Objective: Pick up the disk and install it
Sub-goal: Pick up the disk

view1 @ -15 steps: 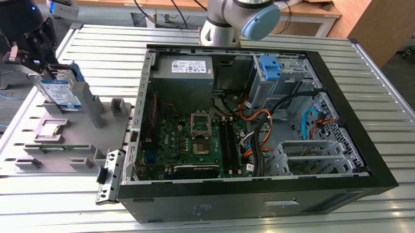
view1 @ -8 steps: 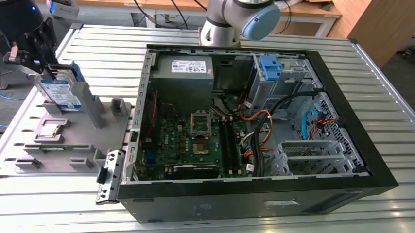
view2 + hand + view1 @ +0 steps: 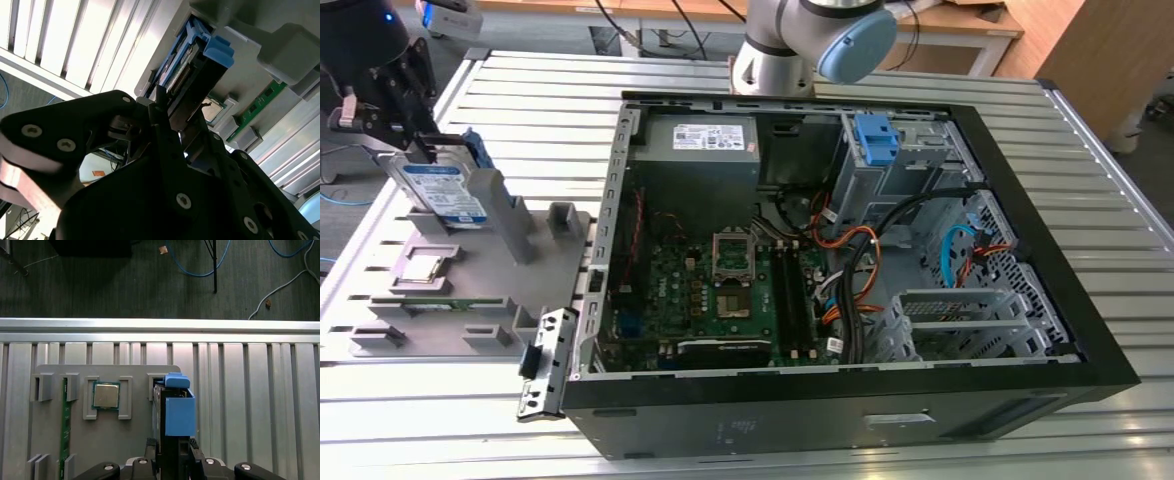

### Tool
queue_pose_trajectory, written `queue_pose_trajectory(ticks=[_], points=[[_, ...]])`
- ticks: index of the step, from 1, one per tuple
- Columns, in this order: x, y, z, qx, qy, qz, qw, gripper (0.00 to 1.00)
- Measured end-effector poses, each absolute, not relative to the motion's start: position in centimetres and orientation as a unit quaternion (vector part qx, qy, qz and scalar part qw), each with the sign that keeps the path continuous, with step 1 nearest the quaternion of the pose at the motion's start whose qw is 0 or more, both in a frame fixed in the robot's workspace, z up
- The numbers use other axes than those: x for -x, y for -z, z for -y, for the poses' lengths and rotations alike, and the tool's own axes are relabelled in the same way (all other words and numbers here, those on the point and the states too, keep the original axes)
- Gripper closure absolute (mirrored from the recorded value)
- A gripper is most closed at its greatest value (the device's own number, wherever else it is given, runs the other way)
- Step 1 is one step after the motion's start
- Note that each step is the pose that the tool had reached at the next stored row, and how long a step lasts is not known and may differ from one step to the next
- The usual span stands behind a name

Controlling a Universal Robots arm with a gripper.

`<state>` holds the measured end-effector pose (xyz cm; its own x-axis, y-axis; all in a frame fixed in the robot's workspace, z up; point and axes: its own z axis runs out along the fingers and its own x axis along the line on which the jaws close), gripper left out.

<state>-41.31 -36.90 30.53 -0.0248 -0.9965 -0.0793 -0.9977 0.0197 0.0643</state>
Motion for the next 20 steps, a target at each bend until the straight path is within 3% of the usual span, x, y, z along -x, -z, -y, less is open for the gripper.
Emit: queue_pose_trajectory(ticks=[20], points=[[41.31,-30.79,36.9,0.698,-0.051,-0.714,0.006,0.65]])
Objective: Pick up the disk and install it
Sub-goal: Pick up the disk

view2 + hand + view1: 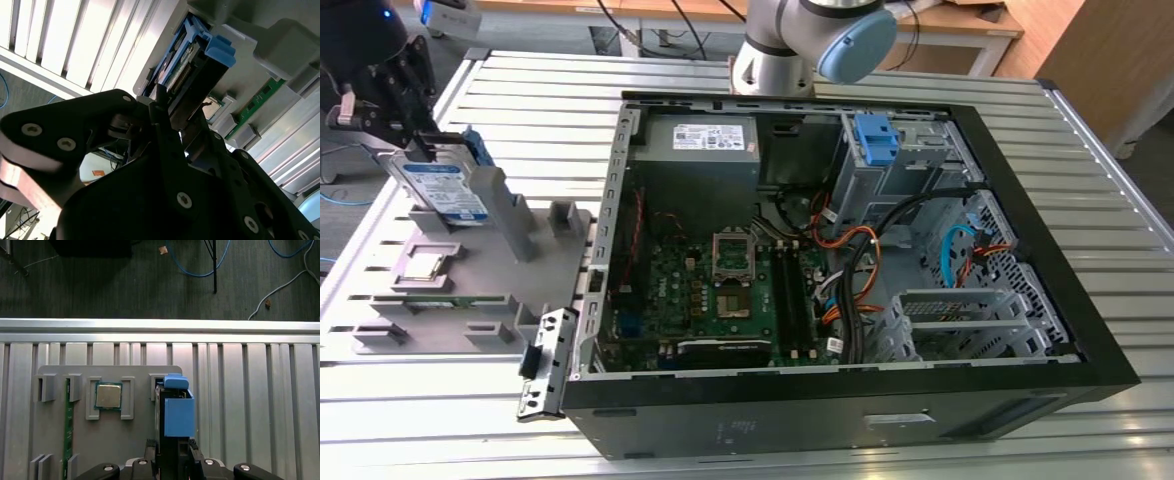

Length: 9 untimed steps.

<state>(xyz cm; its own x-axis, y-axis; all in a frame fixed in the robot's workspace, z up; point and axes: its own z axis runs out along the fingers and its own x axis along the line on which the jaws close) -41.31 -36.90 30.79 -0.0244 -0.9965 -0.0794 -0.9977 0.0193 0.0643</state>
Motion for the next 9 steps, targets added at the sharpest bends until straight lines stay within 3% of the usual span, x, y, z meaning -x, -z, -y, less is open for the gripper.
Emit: queue_pose_trajectory(ticks=[3,4,9], points=[[41.31,-30.8,36.9,0.698,-0.051,-0.714,0.006,0.64],[41.31,-30.8,36.9,0.698,-0.051,-0.714,0.006,0.58],[41.31,-30.77,36.9,0.699,-0.055,-0.713,0.012,0.58]])
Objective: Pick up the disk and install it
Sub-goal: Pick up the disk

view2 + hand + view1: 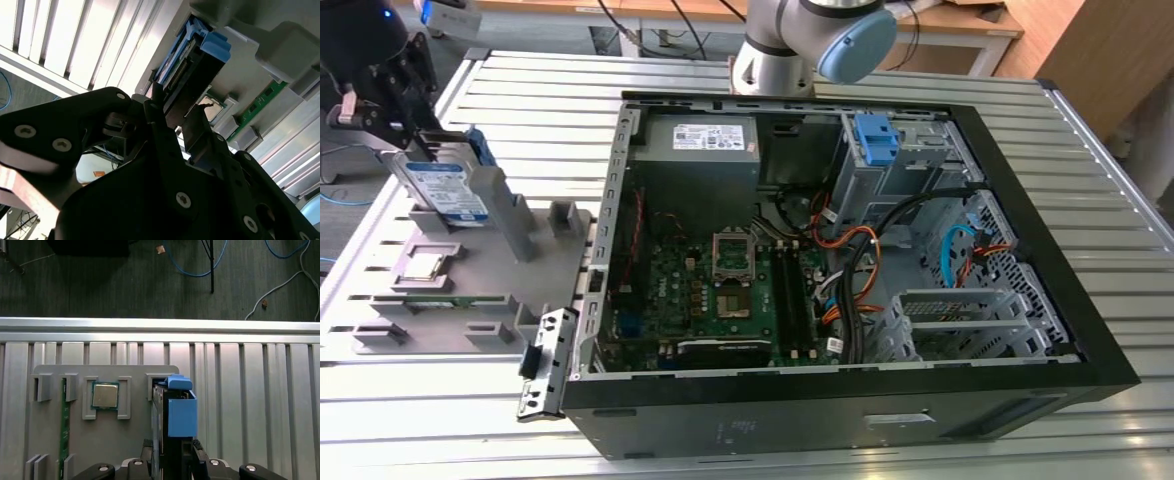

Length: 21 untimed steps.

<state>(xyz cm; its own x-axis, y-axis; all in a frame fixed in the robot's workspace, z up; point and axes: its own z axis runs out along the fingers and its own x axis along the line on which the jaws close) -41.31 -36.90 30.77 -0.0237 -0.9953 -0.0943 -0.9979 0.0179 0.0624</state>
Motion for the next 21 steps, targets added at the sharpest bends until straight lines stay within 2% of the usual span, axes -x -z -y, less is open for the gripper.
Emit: queue_pose_trajectory(ticks=[21], points=[[41.16,-30.46,36.57,0.709,-0.057,-0.703,0.013,0.58]])
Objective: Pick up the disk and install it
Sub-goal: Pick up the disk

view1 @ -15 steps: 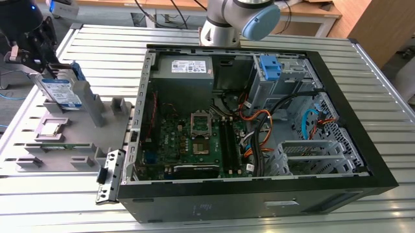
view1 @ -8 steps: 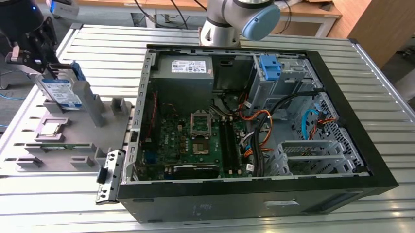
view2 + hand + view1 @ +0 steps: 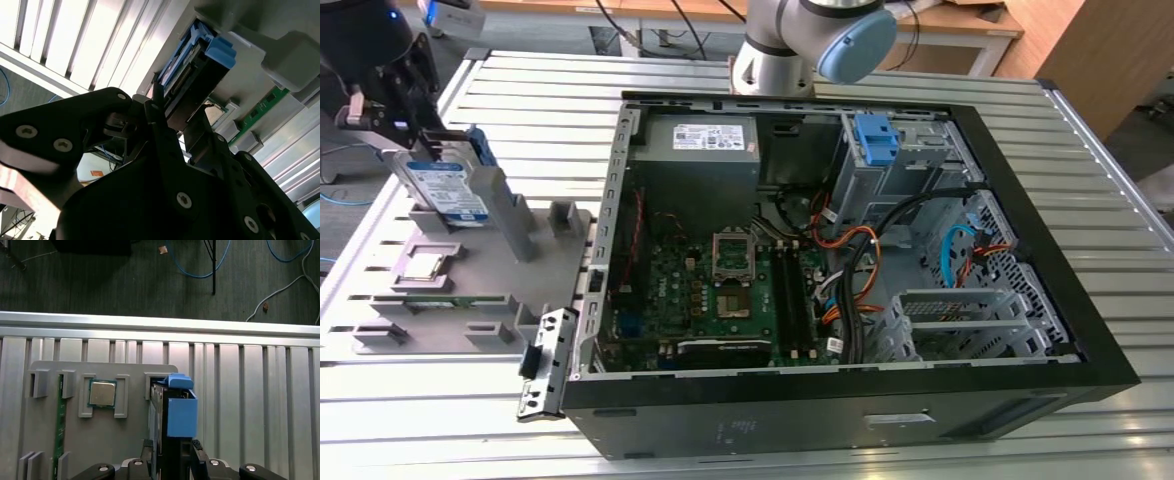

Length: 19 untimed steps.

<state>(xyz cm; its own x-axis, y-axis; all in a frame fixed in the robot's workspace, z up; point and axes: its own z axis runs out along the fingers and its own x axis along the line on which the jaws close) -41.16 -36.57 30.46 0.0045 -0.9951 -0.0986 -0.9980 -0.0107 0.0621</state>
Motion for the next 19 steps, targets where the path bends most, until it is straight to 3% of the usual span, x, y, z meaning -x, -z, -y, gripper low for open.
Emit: queue_pose_trajectory(ticks=[12,14,19], points=[[41.15,-30.46,36.51,0.709,-0.057,-0.703,0.013,0.58],[41.16,-30.46,36.51,0.709,-0.057,-0.703,0.013,0.64],[41.16,-30.46,36.51,0.709,-0.057,-0.703,0.013,0.64]])
